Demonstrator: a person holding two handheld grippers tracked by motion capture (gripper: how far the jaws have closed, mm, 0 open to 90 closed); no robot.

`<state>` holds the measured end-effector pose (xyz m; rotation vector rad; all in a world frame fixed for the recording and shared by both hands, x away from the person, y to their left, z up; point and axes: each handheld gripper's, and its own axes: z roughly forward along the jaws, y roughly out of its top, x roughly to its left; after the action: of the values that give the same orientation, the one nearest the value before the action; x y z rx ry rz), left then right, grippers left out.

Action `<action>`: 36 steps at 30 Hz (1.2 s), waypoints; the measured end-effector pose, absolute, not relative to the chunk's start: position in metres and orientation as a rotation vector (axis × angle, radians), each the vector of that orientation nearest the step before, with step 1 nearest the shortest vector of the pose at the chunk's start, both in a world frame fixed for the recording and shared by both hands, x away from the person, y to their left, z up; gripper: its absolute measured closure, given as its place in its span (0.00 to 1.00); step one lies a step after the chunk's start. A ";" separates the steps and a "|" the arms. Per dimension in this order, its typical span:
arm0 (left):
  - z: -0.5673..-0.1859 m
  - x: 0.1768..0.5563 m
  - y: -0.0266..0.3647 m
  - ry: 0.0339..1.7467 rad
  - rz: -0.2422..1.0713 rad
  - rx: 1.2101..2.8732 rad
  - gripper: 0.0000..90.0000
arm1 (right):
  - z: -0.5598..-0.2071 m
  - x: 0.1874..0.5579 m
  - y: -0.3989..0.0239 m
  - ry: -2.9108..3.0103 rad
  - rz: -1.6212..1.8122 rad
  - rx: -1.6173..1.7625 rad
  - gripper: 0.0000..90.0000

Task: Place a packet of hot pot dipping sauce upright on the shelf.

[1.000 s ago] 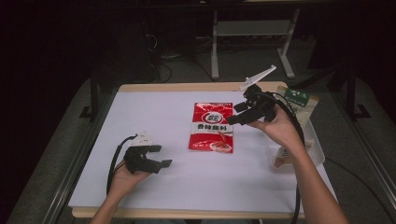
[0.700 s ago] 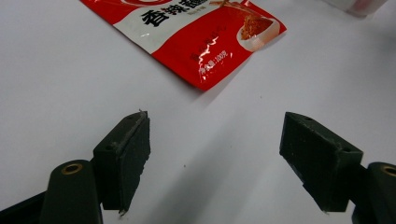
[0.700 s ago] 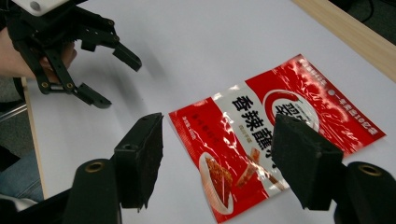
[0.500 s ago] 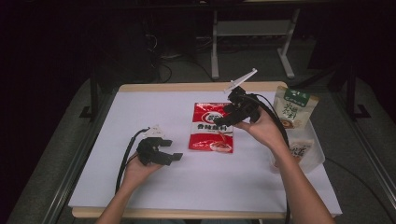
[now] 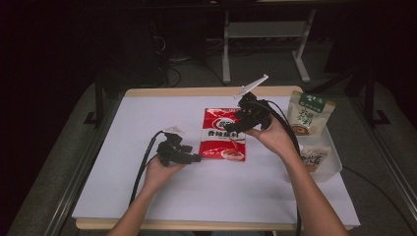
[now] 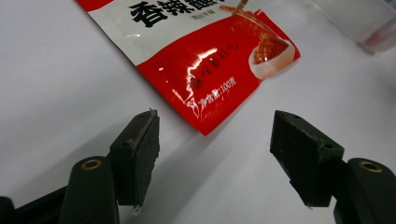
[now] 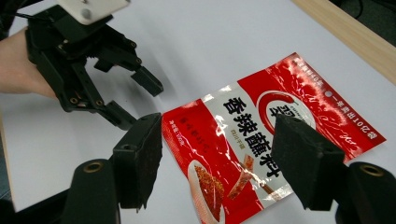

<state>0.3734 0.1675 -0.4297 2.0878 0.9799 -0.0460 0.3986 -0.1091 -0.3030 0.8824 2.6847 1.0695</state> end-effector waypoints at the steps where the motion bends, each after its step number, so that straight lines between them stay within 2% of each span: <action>1: -0.430 0.375 0.166 1.000 -0.047 2.090 0.37 | -0.303 0.398 -0.109 2.682 1.076 0.884 0.36; 21: -0.440 0.391 0.150 1.113 -0.142 2.088 0.45 | -0.296 0.393 -0.118 2.646 1.070 0.854 0.37; 36: -0.439 0.393 0.154 1.177 -0.227 2.078 0.45 | -0.294 0.391 -0.118 2.639 1.059 0.835 0.37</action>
<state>0.3927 0.1538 -0.4386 2.0782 1.1768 -0.2268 0.3913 -0.1180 -0.2944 0.8350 2.6386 1.0588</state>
